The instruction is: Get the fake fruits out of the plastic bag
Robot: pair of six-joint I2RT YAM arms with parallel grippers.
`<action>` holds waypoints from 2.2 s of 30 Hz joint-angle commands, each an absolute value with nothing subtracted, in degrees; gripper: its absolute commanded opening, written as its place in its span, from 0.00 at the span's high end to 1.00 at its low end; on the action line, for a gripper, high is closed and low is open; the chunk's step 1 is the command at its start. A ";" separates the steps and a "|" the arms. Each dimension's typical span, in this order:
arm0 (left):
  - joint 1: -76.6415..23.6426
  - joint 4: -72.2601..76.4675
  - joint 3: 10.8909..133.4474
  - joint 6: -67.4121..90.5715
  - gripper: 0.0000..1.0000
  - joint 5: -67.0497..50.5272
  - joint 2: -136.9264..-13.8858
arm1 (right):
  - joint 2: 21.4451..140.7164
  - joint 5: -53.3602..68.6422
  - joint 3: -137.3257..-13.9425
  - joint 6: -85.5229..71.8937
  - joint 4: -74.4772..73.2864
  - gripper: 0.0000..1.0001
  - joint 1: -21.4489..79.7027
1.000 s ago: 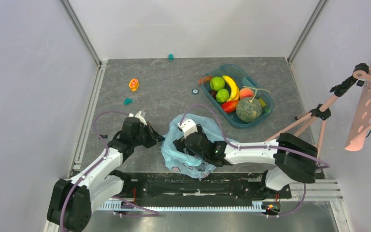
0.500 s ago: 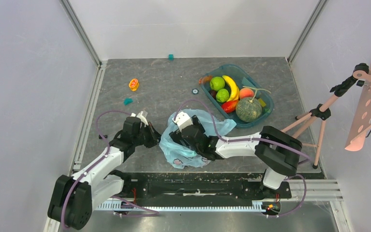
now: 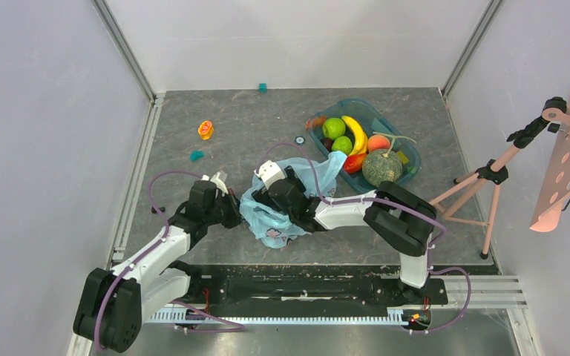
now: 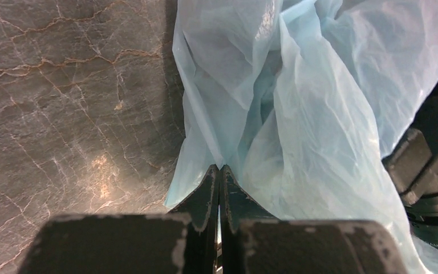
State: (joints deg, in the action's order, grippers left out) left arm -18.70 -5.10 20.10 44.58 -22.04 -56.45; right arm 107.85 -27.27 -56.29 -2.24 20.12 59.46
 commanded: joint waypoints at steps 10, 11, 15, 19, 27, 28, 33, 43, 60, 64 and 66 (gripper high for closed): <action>-18.41 -4.61 19.06 43.42 0.98 -22.53 -53.03 | 106.72 -26.08 -54.14 -5.36 16.49 0.55 58.17; -18.43 -4.73 19.07 43.48 0.98 -22.27 -52.97 | 105.58 -25.69 -53.17 -5.74 16.65 0.58 58.18; -18.46 -5.87 19.23 43.76 0.98 -20.40 -52.24 | 99.22 -24.77 -48.07 -7.08 16.90 0.62 58.20; -18.41 -6.67 19.42 44.11 0.98 -18.02 -51.44 | 92.08 -23.46 -42.35 -8.70 16.93 0.65 58.18; -18.36 -7.25 20.26 44.39 0.98 -15.24 -51.72 | 75.76 -19.30 -30.35 -12.33 16.53 0.66 58.27; -18.34 -7.33 20.35 44.38 0.98 -14.78 -51.77 | 73.87 -19.10 -29.28 -12.75 16.13 0.66 58.21; -18.31 -7.58 20.69 44.23 0.98 -12.72 -52.02 | 63.10 -16.08 -23.70 -14.11 14.64 0.66 58.27; -18.32 -2.42 20.90 45.41 0.98 -9.48 -54.40 | 50.04 -4.77 -17.05 -11.46 10.75 0.62 58.27; -18.34 10.20 17.03 45.30 0.98 -13.55 -58.06 | 50.16 -5.67 -16.49 -7.43 1.15 0.13 63.25; -18.43 12.57 15.35 44.87 0.98 -15.04 -57.67 | 46.63 -7.75 -19.20 -9.86 -2.66 0.02 63.99; -18.41 13.34 14.50 44.59 0.98 -15.47 -57.26 | 44.97 -8.12 -21.01 -11.98 -5.01 0.02 64.05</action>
